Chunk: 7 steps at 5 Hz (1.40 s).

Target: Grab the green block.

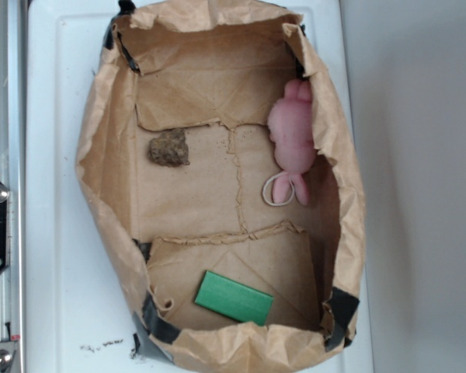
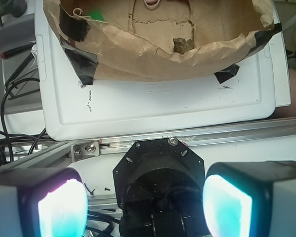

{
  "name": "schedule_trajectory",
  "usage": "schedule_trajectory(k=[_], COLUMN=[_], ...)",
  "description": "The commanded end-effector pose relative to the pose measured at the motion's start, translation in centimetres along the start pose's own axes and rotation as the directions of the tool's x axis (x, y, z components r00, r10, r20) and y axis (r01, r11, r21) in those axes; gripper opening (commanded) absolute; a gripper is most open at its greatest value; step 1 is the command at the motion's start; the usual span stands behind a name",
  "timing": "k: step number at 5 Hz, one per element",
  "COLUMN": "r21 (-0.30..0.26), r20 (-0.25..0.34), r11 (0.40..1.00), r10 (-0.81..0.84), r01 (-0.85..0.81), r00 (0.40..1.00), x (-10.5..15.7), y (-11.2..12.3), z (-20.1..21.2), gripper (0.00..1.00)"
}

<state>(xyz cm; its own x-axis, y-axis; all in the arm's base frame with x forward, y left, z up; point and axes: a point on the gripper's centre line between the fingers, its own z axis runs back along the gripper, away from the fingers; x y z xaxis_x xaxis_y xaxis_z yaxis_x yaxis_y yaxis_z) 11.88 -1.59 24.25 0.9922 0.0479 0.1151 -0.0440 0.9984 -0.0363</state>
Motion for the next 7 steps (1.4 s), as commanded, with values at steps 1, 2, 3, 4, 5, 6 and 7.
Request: schedule_trajectory(k=[1, 2, 3, 4, 5, 6, 7], r21=[0.0, 0.008, 0.008, -0.003, -0.001, -0.006, 0.045], r20=[0.0, 0.024, 0.064, 0.105, 0.143, 0.153, 0.165], r11=[1.0, 0.998, 0.996, 0.993, 0.973, 0.971, 0.963], r10=[0.0, 0.062, 0.084, 0.122, 0.227, 0.235, 0.254], r01=[0.0, -0.062, -0.084, -0.122, -0.229, -0.237, -0.264], r00=[1.0, 0.998, 0.994, 0.987, 0.963, 0.96, 0.953], x=[0.0, 4.9, 9.1, 11.4, 14.8, 15.1, 15.5], y=[0.0, 0.0, 0.0, 0.6, 2.9, 4.8, 6.2], z=[0.0, -1.2, -1.7, -2.0, -4.1, -7.9, -10.6], gripper=[1.0, 1.0, 1.0, 1.0, 1.0, 1.0, 1.0])
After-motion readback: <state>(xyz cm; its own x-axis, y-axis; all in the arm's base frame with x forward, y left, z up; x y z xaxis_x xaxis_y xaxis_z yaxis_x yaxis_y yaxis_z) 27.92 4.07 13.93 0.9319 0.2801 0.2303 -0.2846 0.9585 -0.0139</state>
